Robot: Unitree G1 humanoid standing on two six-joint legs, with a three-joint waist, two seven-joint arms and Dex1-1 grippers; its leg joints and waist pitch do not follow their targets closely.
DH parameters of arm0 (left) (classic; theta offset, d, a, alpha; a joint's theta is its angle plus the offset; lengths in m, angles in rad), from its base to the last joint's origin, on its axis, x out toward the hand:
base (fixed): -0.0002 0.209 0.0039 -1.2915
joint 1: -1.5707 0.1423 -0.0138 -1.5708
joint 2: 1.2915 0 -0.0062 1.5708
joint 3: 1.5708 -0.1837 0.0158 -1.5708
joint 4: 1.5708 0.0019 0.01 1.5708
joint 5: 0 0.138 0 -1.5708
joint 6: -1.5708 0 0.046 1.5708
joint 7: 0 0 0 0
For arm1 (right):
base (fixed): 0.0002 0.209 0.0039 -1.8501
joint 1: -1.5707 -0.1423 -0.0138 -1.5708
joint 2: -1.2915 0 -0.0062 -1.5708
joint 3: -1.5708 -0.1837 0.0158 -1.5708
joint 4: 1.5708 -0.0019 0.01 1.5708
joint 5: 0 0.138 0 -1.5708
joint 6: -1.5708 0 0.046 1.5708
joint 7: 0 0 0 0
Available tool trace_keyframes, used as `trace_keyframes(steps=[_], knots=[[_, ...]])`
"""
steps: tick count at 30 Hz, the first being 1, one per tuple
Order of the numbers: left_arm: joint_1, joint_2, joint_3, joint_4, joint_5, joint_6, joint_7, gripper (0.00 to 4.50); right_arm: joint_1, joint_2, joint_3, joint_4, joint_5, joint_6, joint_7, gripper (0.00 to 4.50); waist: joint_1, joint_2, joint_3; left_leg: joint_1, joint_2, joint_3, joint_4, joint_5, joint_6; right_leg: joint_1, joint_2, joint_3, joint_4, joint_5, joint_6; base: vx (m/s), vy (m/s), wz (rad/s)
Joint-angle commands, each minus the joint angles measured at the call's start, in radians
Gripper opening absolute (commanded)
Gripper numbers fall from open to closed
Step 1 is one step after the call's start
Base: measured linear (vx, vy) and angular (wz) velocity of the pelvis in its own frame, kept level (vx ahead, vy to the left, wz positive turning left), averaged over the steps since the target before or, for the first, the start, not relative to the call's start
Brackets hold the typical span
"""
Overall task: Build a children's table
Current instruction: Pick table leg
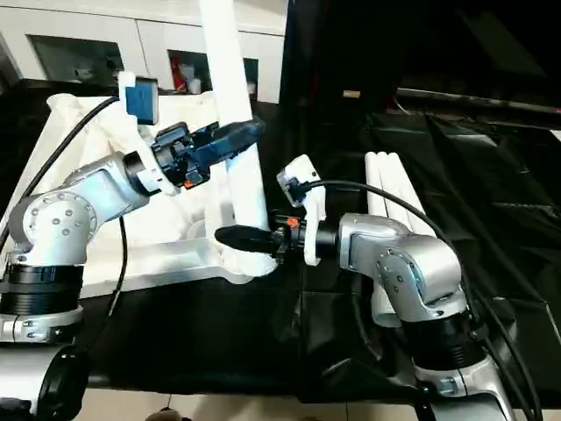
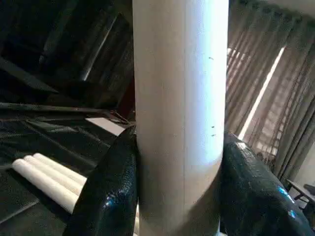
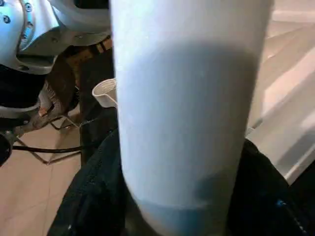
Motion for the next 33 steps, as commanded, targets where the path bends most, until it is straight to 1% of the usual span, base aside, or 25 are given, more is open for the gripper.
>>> trace_keyframes(steps=[1, 3, 4, 6, 7, 8, 9, 11, 14, 15, 17, 20, 22, 24, 25, 26, 27, 28, 30, 31, 32, 33], knots=[[0.002, -0.003, -0.004, -0.028, -0.010, 0.002, -0.017, 1.86, -0.003, -0.007, 0.009, -0.007, 0.003, 0.010, 0.005, 2.14, -0.001, 0.014, -0.073, 0.007, -0.014, 0.028, -0.068, -0.102, -0.032, 0.061, -0.018, 0.011, -0.059, -0.001, -0.230, 0.000, 0.000, 0.00], [0.001, -0.004, -0.011, -0.022, 0.012, -0.008, 0.010, 1.86, -0.006, -0.003, 0.008, -0.001, -0.007, 0.003, -0.003, 2.09, -0.001, 0.013, -0.072, 0.007, -0.013, 0.027, -0.069, -0.107, -0.034, 0.060, -0.018, 0.011, -0.059, -0.010, -0.227, 0.000, 0.000, 0.00], [-0.002, -0.006, -0.010, -0.014, 0.016, -0.003, 0.036, 2.21, -0.008, 0.000, 0.008, 0.002, -0.011, 0.000, -0.010, 2.07, -0.001, 0.013, -0.072, 0.008, -0.013, 0.027, -0.068, -0.108, -0.035, 0.060, -0.018, 0.011, -0.059, -0.012, -0.225, 0.000, 0.000, 0.00], [-0.006, -0.013, -0.001, -0.007, 0.012, -0.001, 0.055, 2.56, -0.010, 0.004, 0.008, 0.007, -0.019, -0.007, -0.020, 2.05, -0.001, 0.014, -0.073, 0.008, -0.013, 0.027, -0.067, -0.101, -0.036, 0.060, -0.018, 0.011, -0.058, 0.001, -0.227, 0.000, 0.000, 0.00], [-0.011, -0.024, 0.005, 0.000, 0.028, -0.012, 0.097, 2.56, -0.015, 0.011, 0.008, 0.016, -0.031, -0.015, -0.040, 2.05, -0.001, 0.013, -0.074, 0.006, -0.013, 0.027, -0.066, -0.095, -0.037, 0.061, -0.018, 0.011, -0.057, 0.010, -0.229, 0.000, 0.000, 0.00], [-0.009, -0.028, -0.005, -0.004, 0.062, -0.037, 0.124, 2.56, -0.018, 0.015, 0.008, 0.021, -0.038, -0.020, -0.049, 2.05, -0.001, 0.013, -0.074, 0.006, -0.013, 0.027, -0.067, -0.092, -0.038, 0.061, -0.018, 0.011, -0.058, 0.013, -0.228, 0.000, 0.000, 0.00], [-0.007, -0.032, -0.016, -0.010, 0.091, -0.057, 0.147, 2.64, -0.020, 0.018, 0.007, 0.025, -0.042, -0.023, -0.055, 2.04, -0.002, 0.011, -0.074, 0.005, -0.012, 0.026, -0.067, -0.085, -0.035, 0.063, -0.018, 0.011, -0.059, 0.023, -0.224, 0.000, 0.000, 0.00], [-0.003, -0.044, -0.023, -0.019, 0.112, -0.059, 0.188, 2.97, -0.023, 0.023, 0.006, 0.029, -0.046, -0.025, -0.064, 2.03, -0.001, 0.011, -0.074, 0.006, -0.013, 0.027, -0.066, -0.079, -0.034, 0.063, -0.018, 0.012, -0.059, 0.026, -0.220, 0.000, 0.000, 0.00], [-0.002, -0.061, -0.018, -0.016, 0.119, -0.053, 0.237, 2.95, -0.027, 0.026, 0.006, 0.034, -0.052, -0.028, -0.071, 2.02, -0.001, 0.010, -0.075, 0.005, -0.014, 0.027, -0.064, -0.070, -0.034, 0.064, -0.018, 0.012, -0.057, 0.035, -0.217, 0.000, 0.000, 0.00], [-0.002, -0.062, -0.017, -0.015, 0.118, -0.052, 0.242, 2.71, -0.027, 0.027, 0.006, 0.036, -0.053, -0.030, -0.072, 2.02, 0.000, 0.010, -0.076, 0.005, -0.015, 0.027, -0.064, -0.067, -0.034, 0.064, -0.017, 0.012, -0.056, 0.038, -0.218, 0.000, 0.000, 0.00], [0.000, -0.065, -0.015, -0.017, 0.104, -0.043, 0.246, 2.69, -0.029, 0.030, 0.006, 0.040, -0.056, -0.032, -0.076, 2.02, -0.001, 0.009, -0.074, 0.005, -0.015, 0.028, -0.064, -0.071, -0.033, 0.063, -0.017, 0.012, -0.058, 0.029, -0.219, 0.000, 0.000, 0.00], [0.001, -0.064, -0.014, -0.014, 0.107, -0.036, 0.251, 2.28, -0.032, 0.031, 0.008, 0.044, -0.061, -0.037, -0.077, 2.02, -0.001, 0.010, -0.074, 0.006, -0.015, 0.028, -0.065, -0.082, -0.034, 0.063, -0.017, 0.012, -0.059, 0.011, -0.216, 0.000, 0.000, 0.00], [-0.004, -0.066, -0.006, -0.003, 0.111, -0.031, 0.264, 2.23, -0.036, 0.030, 0.012, 0.047, -0.074, -0.051, -0.081, 2.01, -0.001, 0.010, -0.074, 0.005, -0.015, 0.028, -0.064, -0.081, -0.036, 0.062, -0.017, 0.011, -0.058, 0.012, -0.216, 0.000, 0.000, 0.00], [-0.006, -0.066, -0.006, -0.001, 0.113, -0.033, 0.266, 2.05, -0.037, 0.030, 0.013, 0.048, -0.078, -0.056, -0.083, 2.01, -0.001, 0.009, -0.074, 0.005, -0.015, 0.027, -0.065, -0.079, -0.035, 0.063, -0.017, 0.011, -0.059, 0.014, -0.217, 0.000, 0.000, 0.00], [-0.009, -0.064, -0.008, 0.002, 0.112, -0.032, 0.262, 1.98, -0.041, 0.029, 0.020, 0.053, -0.104, -0.092, -0.089, 2.36, -0.001, 0.010, -0.074, 0.005, -0.015, 0.028, -0.065, -0.079, -0.035, 0.062, -0.017, 0.012, -0.059, 0.015, -0.216, 0.000, 0.000, 0.00], [-0.009, -0.063, -0.012, 0.002, 0.115, -0.033, 0.262, 1.97, -0.042, 0.032, 0.016, 0.056, -0.101, -0.092, -0.090, 2.57, -0.001, 0.010, -0.074, 0.005, -0.015, 0.028, -0.064, -0.079, -0.036, 0.061, -0.017, 0.011, -0.059, 0.014, -0.214, 0.000, 0.000, 0.00], [-0.009, -0.048, -0.037, -0.006, 0.128, -0.031, 0.247, 1.97, -0.047, 0.037, -0.001, 0.066, -0.080, -0.078, -0.084, 2.71, -0.003, 0.010, -0.075, 0.006, -0.015, 0.028, -0.065, -0.081, -0.035, 0.061, -0.017, 0.011, -0.059, 0.011, -0.217, 0.000, 0.000, 0.00], [-0.008, -0.039, -0.050, -0.011, 0.133, -0.028, 0.236, 1.94, -0.049, 0.037, -0.008, 0.068, -0.069, -0.067, -0.079, 2.71, -0.003, 0.011, -0.075, 0.006, -0.015, 0.027, -0.065, -0.085, -0.034, 0.061, -0.017, 0.011, -0.058, 0.007, -0.216, 0.000, 0.000, 0.00], [-0.010, -0.031, -0.069, -0.024, 0.137, -0.033, 0.214, 1.91, -0.048, 0.011, 0.004, 0.057, -0.067, -0.058, -0.044, 2.75, -0.001, 0.009, -0.074, 0.007, -0.014, 0.027, -0.066, -0.085, -0.028, 0.062, -0.017, 0.011, -0.058, 0.000, -0.208, 0.000, 0.000, 0.00], [-0.013, -0.029, -0.074, -0.029, 0.135, -0.034, 0.204, 1.88, -0.046, -0.007, 0.009, 0.045, -0.057, -0.051, -0.014, 3.07, -0.001, 0.010, -0.074, 0.007, -0.013, 0.028, -0.065, -0.078, -0.028, 0.062, -0.016, 0.011, -0.058, 0.016, -0.212, 0.000, 0.000, 0.00], [-0.017, -0.023, -0.080, -0.032, 0.138, -0.035, 0.192, 1.88, -0.044, -0.018, 0.005, 0.035, -0.043, -0.047, 0.009, 3.12, 0.001, 0.010, -0.076, 0.009, -0.013, 0.028, -0.064, -0.074, -0.025, 0.061, -0.016, 0.011, -0.057, 0.028, -0.216, 0.000, 0.000, 0.00], [-0.020, -0.019, -0.084, -0.032, 0.140, -0.036, 0.185, 1.87, -0.042, -0.023, 0.001, 0.029, -0.034, -0.045, 0.023, 3.11, 0.001, 0.010, -0.076, 0.007, -0.014, 0.028, -0.063, -0.067, -0.019, 0.063, -0.015, 0.011, -0.055, 0.049, -0.223, 0.000, 0.000, 0.00]])
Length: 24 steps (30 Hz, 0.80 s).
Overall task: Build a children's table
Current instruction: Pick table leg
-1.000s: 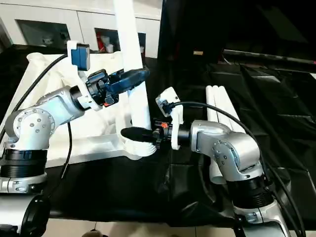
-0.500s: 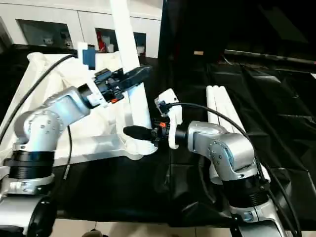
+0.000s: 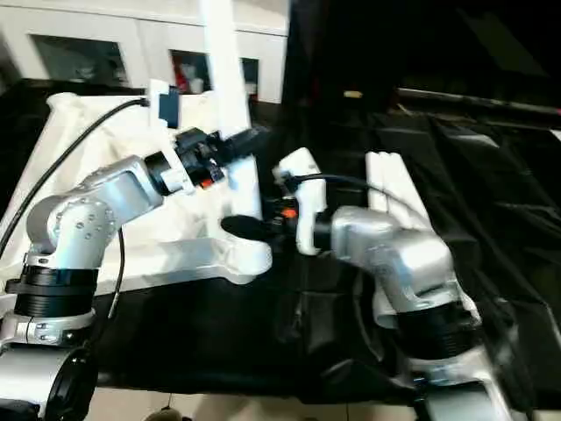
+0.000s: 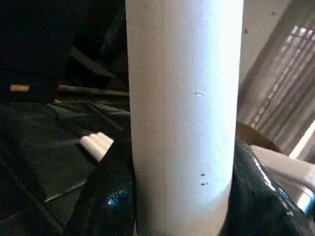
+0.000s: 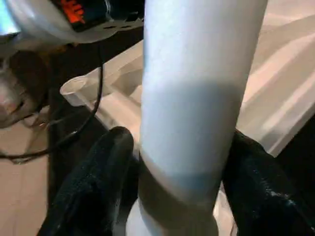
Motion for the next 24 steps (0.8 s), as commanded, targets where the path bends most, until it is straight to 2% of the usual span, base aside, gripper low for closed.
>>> trace_keyframes(steps=[1, 4, 7, 12, 13, 14, 24], knots=[[-0.021, 0.014, -0.026, -0.022, 0.012, 0.000, -0.026, 1.86, -0.004, -0.017, -0.020, -0.042, 0.032, 0.011, 0.042, 3.10, -0.001, 0.009, -0.076, 0.007, -0.015, 0.028, -0.063, -0.059, -0.017, 0.064, -0.016, 0.011, -0.053, 0.058, -0.226, 0.000, 0.000, 0.00], [-0.026, 0.029, -0.044, -0.029, 0.010, -0.002, -0.066, 1.85, -0.009, -0.033, -0.021, -0.035, 0.038, 0.016, 0.067, 3.10, -0.001, 0.015, -0.075, 0.007, -0.016, 0.028, -0.063, -0.071, -0.020, 0.063, -0.017, 0.011, -0.054, 0.044, -0.232, 0.000, 0.000, 0.00], [-0.035, 0.034, -0.052, -0.027, 0.003, -0.005, -0.089, 1.85, -0.012, -0.051, -0.017, -0.022, 0.045, 0.032, 0.083, 3.10, -0.001, 0.012, -0.074, 0.008, -0.015, 0.028, -0.064, -0.089, -0.023, 0.064, -0.017, 0.011, -0.056, 0.018, -0.234, 0.000, 0.000, 0.00], [-0.040, 0.028, -0.047, -0.025, -0.010, 0.001, -0.105, 1.85, 0.002, -0.062, -0.005, -0.021, 0.049, 0.037, 0.099, 3.10, -0.001, 0.011, -0.076, 0.007, -0.015, 0.028, -0.062, -0.073, -0.020, 0.064, -0.017, 0.011, -0.053, 0.040, -0.242, 0.000, 0.000, 0.00], [-0.037, 0.027, -0.047, -0.031, -0.019, 0.004, -0.111, 1.85, 0.006, -0.059, -0.004, -0.023, 0.052, 0.039, 0.099, 3.10, -0.001, 0.022, -0.076, 0.008, -0.016, 0.027, -0.062, -0.073, -0.022, 0.063, -0.017, 0.011, -0.052, 0.043, -0.244, 0.000, 0.000, 0.00], [-0.037, 0.026, -0.046, -0.031, -0.020, 0.005, -0.112, 1.85, 0.007, -0.059, -0.004, -0.023, 0.052, 0.039, 0.099, 3.10, -0.002, 0.016, -0.076, 0.008, -0.016, 0.028, -0.061, -0.077, -0.022, 0.064, -0.016, 0.010, -0.054, 0.044, -0.245, 0.000, 0.000, 0.00], [-0.031, 0.019, -0.042, -0.043, -0.040, 0.016, -0.128, 1.85, 0.010, -0.049, 0.006, -0.023, 0.058, 0.043, 0.103, 3.10, -0.001, 0.012, -0.076, 0.007, -0.015, 0.028, -0.063, -0.081, -0.022, 0.064, -0.017, 0.010, -0.054, 0.031, -0.247, 0.000, 0.000, 0.00]])
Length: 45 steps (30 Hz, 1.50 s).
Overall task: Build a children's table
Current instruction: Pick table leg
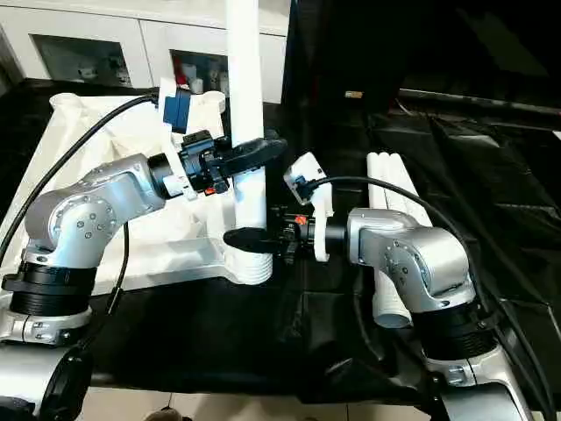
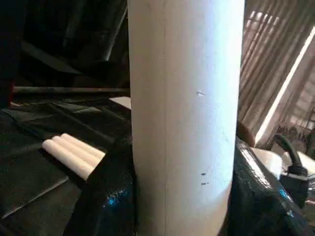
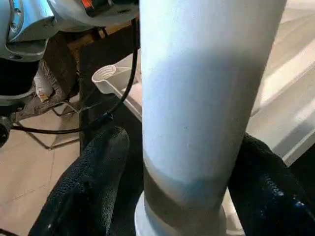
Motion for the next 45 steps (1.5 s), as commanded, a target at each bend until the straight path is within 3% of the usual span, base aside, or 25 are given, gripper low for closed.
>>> trace_keyframes(steps=[1, 7, 13, 22, 23, 28, 29, 33, 35, 37, 39, 40, 41, 42, 44, 45], knots=[[-0.015, 0.002, -0.006, -0.032, -0.017, 0.007, -0.018, 1.85, 0.003, -0.001, 0.003, -0.010, 0.014, 0.004, 0.014, 3.10, 0.001, 0.011, -0.076, 0.007, -0.016, 0.028, -0.063, -0.080, -0.021, 0.064, -0.018, 0.011, -0.055, 0.032, -0.247, 0.000, 0.000, 0.00], [-0.014, 0.000, -0.001, -0.031, -0.016, 0.005, -0.021, 1.85, 0.003, -0.003, 0.006, -0.009, 0.017, 0.007, 0.021, 2.38, 0.000, 0.009, -0.076, 0.007, -0.016, 0.028, -0.063, -0.082, -0.021, 0.064, -0.017, 0.011, -0.056, 0.029, -0.245, 0.000, 0.000, 0.00], [-0.017, 0.000, 0.001, -0.023, -0.019, 0.001, -0.021, 1.85, 0.007, -0.001, 0.006, -0.008, 0.019, 0.011, 0.021, 2.01, 0.000, 0.012, -0.076, 0.006, -0.016, 0.028, -0.063, -0.076, -0.021, 0.064, -0.017, 0.011, -0.055, 0.038, -0.245, 0.000, 0.000, 0.00], [-0.014, 0.000, 0.007, -0.024, -0.009, -0.012, -0.017, 1.85, 0.010, 0.010, 0.002, 0.006, 0.001, -0.007, -0.005, 1.88, 0.000, 0.014, -0.077, 0.008, -0.016, 0.027, -0.063, -0.080, -0.023, 0.064, -0.017, 0.010, -0.054, 0.040, -0.247, 0.000, 0.000, 0.00], [-0.014, -0.002, 0.012, -0.022, -0.006, -0.009, -0.002, 2.20, 0.011, 0.012, 0.001, 0.007, -0.001, -0.010, -0.008, 1.88, 0.000, 0.014, -0.077, 0.008, -0.015, 0.027, -0.063, -0.080, -0.023, 0.064, -0.017, 0.010, -0.054, 0.042, -0.248, 0.000, 0.000, 0.00], [-0.017, -0.015, 0.058, -0.024, -0.055, 0.013, 0.014, 2.63, 0.011, 0.038, -0.018, 0.023, -0.016, -0.042, -0.045, 1.88, 0.000, 0.013, -0.077, 0.007, -0.017, 0.028, -0.063, -0.083, -0.025, 0.064, -0.017, 0.010, -0.055, 0.038, -0.253, 0.000, 0.000, 0.00], [-0.016, -0.016, 0.060, -0.025, -0.054, 0.009, 0.016, 2.72, 0.011, 0.040, -0.020, 0.024, -0.016, -0.043, -0.047, 1.88, 0.001, 0.008, -0.077, 0.007, -0.017, 0.028, -0.063, -0.080, -0.024, 0.065, -0.017, 0.010, -0.055, 0.039, -0.252, 0.000, 0.000, 0.00], [-0.013, -0.064, 0.101, -0.014, -0.019, -0.115, 0.080, 3.01, 0.008, 0.076, -0.054, 0.033, -0.004, -0.063, -0.076, 1.88, 0.002, 0.007, -0.077, 0.004, -0.015, 0.027, -0.063, -0.078, -0.018, 0.067, -0.020, 0.010, -0.056, 0.040, -0.250, 0.000, 0.000, 0.00], [-0.029, -0.122, 0.180, 0.013, -0.045, -0.211, 0.133, 3.03, 0.004, 0.105, -0.082, 0.040, 0.008, -0.078, -0.098, 1.88, 0.003, 0.005, -0.077, 0.003, -0.015, 0.028, -0.062, -0.075, -0.014, 0.068, -0.020, 0.011, -0.057, 0.047, -0.249, 0.000, 0.000, 0.00], [-0.049, -0.143, 0.241, 0.033, -0.082, -0.244, 0.163, 3.04, -0.001, 0.131, -0.105, 0.049, 0.004, -0.107, -0.130, 1.88, 0.004, -0.004, -0.077, 0.003, -0.016, 0.029, -0.063, -0.073, -0.014, 0.068, -0.021, 0.011, -0.057, 0.036, -0.244, 0.000, 0.000, 0.00], [-0.064, -0.137, 0.273, 0.047, -0.084, -0.271, 0.184, 3.04, -0.010, 0.152, -0.122, 0.066, -0.019, -0.148, -0.176, 1.88, 0.003, -0.008, -0.076, 0.003, -0.016, 0.029, -0.064, -0.079, -0.012, 0.065, -0.021, 0.010, -0.058, 0.013, -0.233, 0.000, 0.000, 0.00], [-0.074, -0.117, 0.297, 0.057, -0.077, -0.289, 0.199, 3.04, -0.024, 0.169, -0.133, 0.096, -0.054, -0.193, -0.231, 1.88, 0.002, -0.013, -0.074, 0.002, -0.016, 0.030, -0.065, -0.079, -0.017, 0.064, -0.022, 0.010, -0.060, -0.012, -0.220, 0.000, 0.000, 0.00], [-0.074, -0.111, 0.298, 0.058, -0.073, -0.291, 0.199, 3.04, -0.027, 0.170, -0.133, 0.103, -0.063, -0.201, -0.241, 1.88, 0.003, -0.009, -0.075, 0.002, -0.016, 0.028, -0.065, -0.076, -0.022, 0.063, -0.023, 0.010, -0.058, -0.022, -0.214, 0.000, 0.000, 0.00], [-0.052, -0.038, 0.252, 0.049, 0.006, -0.300, 0.160, 3.04, -0.038, 0.161, -0.104, 0.137, -0.138, -0.266, -0.279, 1.88, 0.001, -0.018, -0.075, 0.002, -0.017, 0.029, -0.066, -0.067, -0.026, 0.063, -0.022, 0.009, -0.059, -0.034, -0.200, 0.000, 0.000, 0.00], [-0.022, 0.025, 0.185, 0.036, 0.090, -0.321, 0.111, 3.04, -0.040, 0.152, -0.081, 0.155, -0.187, -0.302, -0.298, 1.88, 0.001, -0.007, -0.073, 0.005, -0.015, 0.030, -0.068, -0.062, -0.035, 0.055, -0.020, 0.008, -0.059, -0.059, -0.166, 0.000, 0.000, 0.00], [0.004, 0.070, 0.126, 0.028, 0.153, -0.345, 0.062, 3.04, -0.040, 0.148, -0.068, 0.166, -0.211, -0.316, -0.307, 1.88, 0.003, -0.007, -0.073, 0.007, -0.012, 0.028, -0.069, -0.052, -0.037, 0.055, -0.022, 0.008, -0.058, -0.046, -0.158, 0.000, 0.000, 0.00]])
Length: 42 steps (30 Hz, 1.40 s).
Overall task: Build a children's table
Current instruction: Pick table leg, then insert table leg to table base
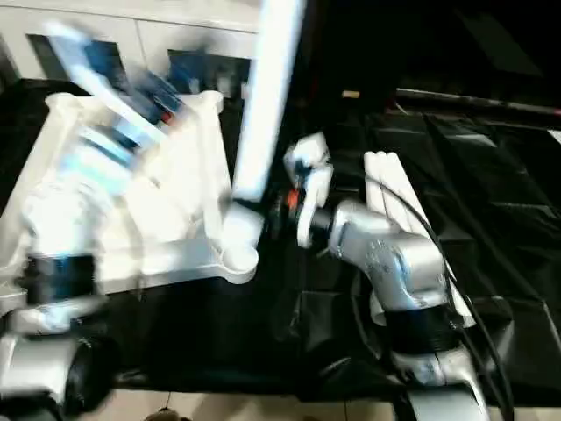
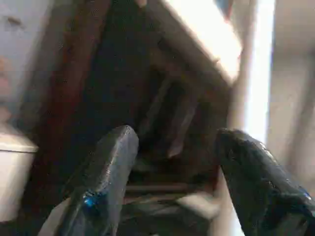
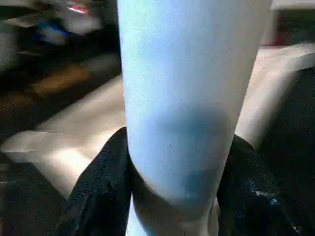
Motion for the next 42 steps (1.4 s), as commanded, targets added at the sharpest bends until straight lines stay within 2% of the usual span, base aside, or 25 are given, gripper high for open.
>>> trace_keyframes(steps=[1, 2, 3, 5, 6, 7, 9, 11, 12, 13, 16, 21, 26, 36, 38, 42], knots=[[0.079, 0.096, -0.184, -0.015, 0.178, -0.068, -0.152, 3.04, -0.005, 0.000, 0.025, 0.029, -0.066, -0.045, -0.047, 1.88, 0.002, -0.003, -0.073, 0.006, -0.015, 0.029, -0.069, -0.049, -0.034, 0.057, -0.021, 0.010, -0.057, -0.038, -0.150, 0.000, 0.000, 0.00], [0.080, 0.098, -0.186, -0.015, 0.181, -0.070, -0.154, 3.04, -0.005, 0.000, 0.025, 0.029, -0.067, -0.045, -0.048, 1.88, 0.005, 0.000, -0.074, 0.006, -0.015, 0.026, -0.069, -0.036, -0.031, 0.056, -0.024, 0.010, -0.056, -0.032, -0.146, 0.000, 0.000, 0.00], [0.165, 0.206, -0.317, -0.022, 0.280, -0.121, -0.292, 3.04, 0.016, 0.006, 0.037, 0.037, -0.091, -0.091, -0.051, 1.88, 0.007, 0.013, -0.075, 0.011, -0.014, 0.025, -0.070, -0.038, -0.034, 0.050, -0.023, 0.009, -0.054, -0.023, -0.147, 0.000, 0.000, 0.00], [0.234, 0.277, -0.411, -0.006, 0.361, -0.180, -0.361, 3.04, 0.047, -0.005, 0.066, 0.038, -0.131, -0.118, -0.065, 1.88, 0.003, 0.018, -0.073, 0.013, -0.012, 0.029, -0.072, -0.063, -0.045, 0.046, -0.021, 0.011, -0.052, -0.008, -0.148, 0.000, 0.000, 0.00], [0.240, 0.282, -0.417, -0.004, 0.364, -0.183, -0.367, 3.04, 0.050, -0.007, 0.069, 0.039, -0.135, -0.120, -0.068, 1.88, 0.003, 0.018, -0.073, 0.013, -0.012, 0.029, -0.072, -0.063, -0.045, 0.046, -0.021, 0.011, -0.052, -0.008, -0.148, 0.000, 0.000, 0.00], [0.254, 0.292, -0.429, 0.000, 0.368, -0.185, -0.382, 3.04, 0.057, -0.011, 0.075, 0.040, -0.143, -0.122, -0.072, 1.88, 0.005, 0.018, -0.077, 0.013, -0.014, 0.030, -0.070, -0.043, -0.055, 0.049, -0.018, 0.011, -0.047, 0.049, -0.163, 0.000, 0.000, 0.00], [0.277, 0.304, -0.452, 0.018, 0.381, -0.188, -0.390, 3.04, 0.069, -0.005, 0.064, 0.039, -0.131, -0.108, -0.081, 1.88, 0.006, 0.016, -0.075, 0.011, -0.016, 0.030, -0.072, -0.060, -0.058, 0.051, -0.018, 0.011, -0.046, 0.070, -0.182, 0.000, 0.000, 0.00], [0.297, 0.315, -0.473, 0.049, 0.393, -0.193, -0.384, 3.04, 0.085, 0.002, 0.054, 0.034, -0.130, -0.111, -0.086, 1.88, 0.005, 0.017, -0.070, 0.010, -0.015, 0.030, -0.076, -0.124, -0.062, 0.052, -0.022, 0.012, -0.051, -0.001, -0.185, 0.000, 0.000, 0.00], [0.300, 0.318, -0.479, 0.057, 0.397, -0.193, -0.386, 3.04, 0.088, 0.004, 0.052, 0.032, -0.129, -0.110, -0.086, 1.88, 0.005, 0.017, -0.070, 0.010, -0.015, 0.030, -0.076, -0.124, -0.062, 0.052, -0.022, 0.012, -0.051, -0.001, -0.185, 0.000, 0.000, 0.00], [0.306, 0.323, -0.488, 0.069, 0.412, -0.203, -0.390, 3.04, 0.094, 0.006, 0.051, 0.029, -0.131, -0.114, -0.086, 1.88, 0.001, 0.017, -0.067, 0.011, -0.013, 0.030, -0.079, -0.168, -0.067, 0.049, -0.024, 0.013, -0.057, -0.075, -0.178, 0.000, 0.000, 0.00], [0.317, 0.344, -0.523, 0.098, 0.457, -0.234, -0.425, 3.04, 0.112, 0.010, 0.050, 0.010, -0.132, -0.113, -0.085, 1.88, -0.001, 0.021, -0.067, 0.014, -0.011, 0.028, -0.081, -0.192, -0.068, 0.045, -0.025, 0.015, -0.062, -0.121, -0.167, 0.000, 0.000, 0.00], [0.311, 0.357, -0.548, 0.148, 0.520, -0.267, -0.428, 3.04, 0.130, 0.007, 0.057, -0.009, -0.134, -0.116, -0.082, 1.88, -0.004, 0.024, -0.069, 0.014, -0.010, 0.027, -0.080, -0.185, -0.067, 0.045, -0.023, 0.014, -0.059, -0.085, -0.178, 0.000, 0.000, 0.00], [0.305, 0.368, -0.555, 0.171, 0.536, -0.280, -0.425, 2.55, 0.130, 0.007, 0.058, -0.012, -0.135, -0.115, -0.076, 1.88, -0.002, 0.024, -0.071, 0.014, -0.012, 0.028, -0.077, -0.161, -0.062, 0.047, -0.022, 0.014, -0.053, -0.030, -0.198, 0.000, 0.000, 0.00], [0.311, 0.377, -0.551, 0.208, 0.552, -0.295, -0.468, 1.82, 0.137, 0.011, 0.067, -0.024, -0.138, -0.108, -0.068, 1.88, -0.002, 0.027, -0.069, 0.015, -0.011, 0.027, -0.079, -0.186, -0.065, 0.046, -0.023, 0.014, -0.054, -0.056, -0.201, 0.000, 0.000, 0.00], [0.304, 0.374, -0.550, 0.226, 0.546, -0.293, -0.483, 1.51, 0.136, 0.012, 0.067, -0.024, -0.138, -0.108, -0.066, 1.88, -0.001, 0.030, -0.070, 0.016, -0.011, 0.027, -0.079, -0.187, -0.066, 0.045, -0.023, 0.014, -0.054, -0.054, -0.202, 0.000, 0.000, 0.00], [0.290, 0.367, -0.543, 0.253, 0.542, -0.299, -0.500, 1.32, 0.135, 0.009, 0.064, -0.025, -0.137, -0.107, -0.061, 1.88, -0.002, 0.031, -0.070, 0.016, -0.012, 0.027, -0.078, -0.190, -0.066, 0.045, -0.023, 0.014, -0.054, -0.051, -0.206, 0.000, 0.000, 0.00]])
